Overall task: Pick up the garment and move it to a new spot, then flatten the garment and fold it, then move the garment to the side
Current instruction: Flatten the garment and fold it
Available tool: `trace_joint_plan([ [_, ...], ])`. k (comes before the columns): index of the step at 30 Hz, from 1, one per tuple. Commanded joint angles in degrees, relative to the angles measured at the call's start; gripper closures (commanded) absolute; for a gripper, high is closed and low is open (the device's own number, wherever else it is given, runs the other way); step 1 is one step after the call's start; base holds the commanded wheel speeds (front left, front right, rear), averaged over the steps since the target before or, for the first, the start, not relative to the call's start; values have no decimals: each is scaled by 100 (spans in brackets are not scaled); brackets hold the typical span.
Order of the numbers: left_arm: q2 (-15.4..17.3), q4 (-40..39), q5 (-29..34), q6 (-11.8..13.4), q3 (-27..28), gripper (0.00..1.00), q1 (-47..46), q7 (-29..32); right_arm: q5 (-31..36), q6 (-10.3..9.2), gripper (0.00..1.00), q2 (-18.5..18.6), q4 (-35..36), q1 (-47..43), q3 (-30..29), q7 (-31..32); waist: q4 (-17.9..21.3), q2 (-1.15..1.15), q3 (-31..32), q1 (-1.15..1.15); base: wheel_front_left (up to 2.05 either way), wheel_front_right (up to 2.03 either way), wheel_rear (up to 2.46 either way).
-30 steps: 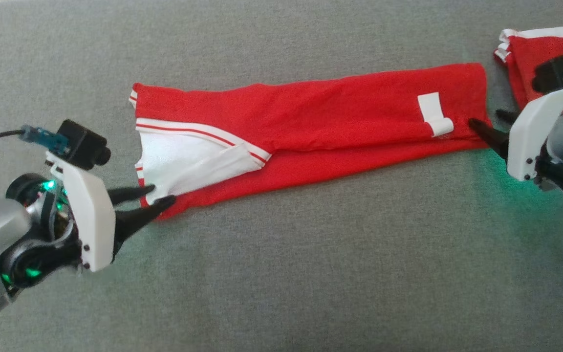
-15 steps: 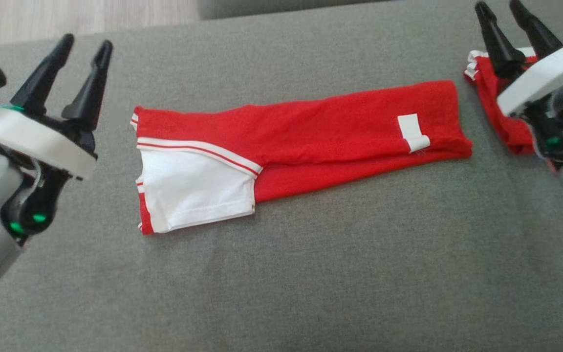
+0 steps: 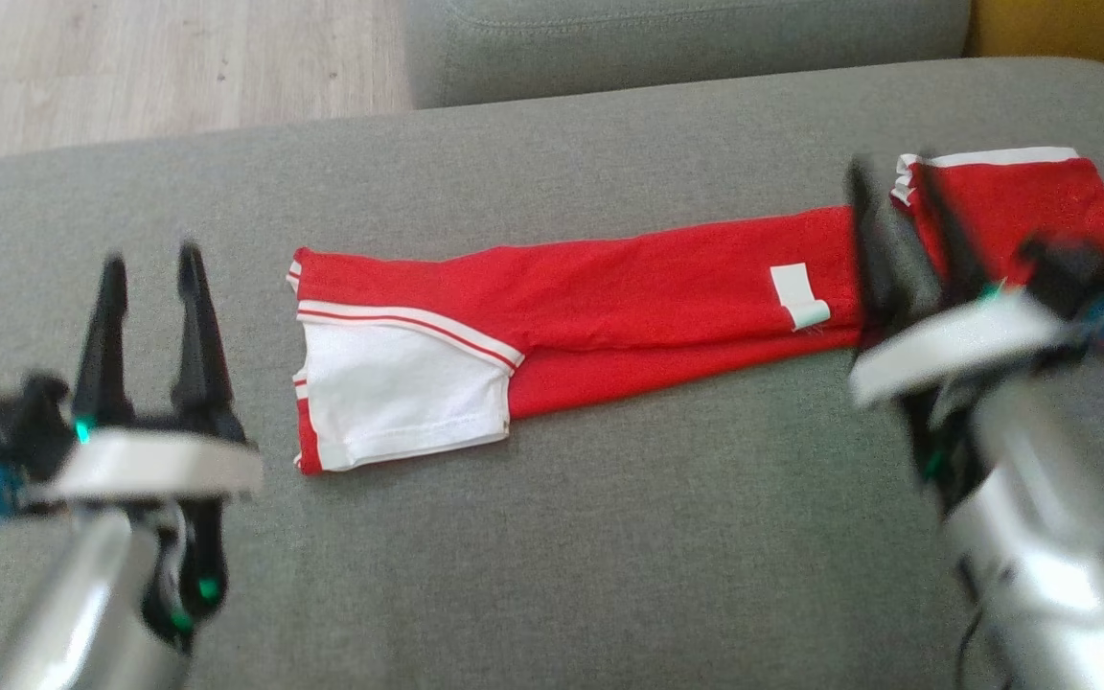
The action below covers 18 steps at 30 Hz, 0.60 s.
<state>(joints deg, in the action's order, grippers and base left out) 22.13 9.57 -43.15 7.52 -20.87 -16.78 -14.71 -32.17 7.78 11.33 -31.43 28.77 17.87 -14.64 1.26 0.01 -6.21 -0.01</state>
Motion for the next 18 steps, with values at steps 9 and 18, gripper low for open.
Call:
trace_joint_plan([
  [9,-909,-7,1405,-793,1388,0,819,-29,1319,-30,0,-789,678,-1090,-861,-35,-38,-1,59,1,0,0,0],
  [18,-1378,149,2008,-1279,1855,0,703,-29,1856,-30,0,-841,573,-910,-1287,-35,-113,-1,-173,1,0,0,0],
])
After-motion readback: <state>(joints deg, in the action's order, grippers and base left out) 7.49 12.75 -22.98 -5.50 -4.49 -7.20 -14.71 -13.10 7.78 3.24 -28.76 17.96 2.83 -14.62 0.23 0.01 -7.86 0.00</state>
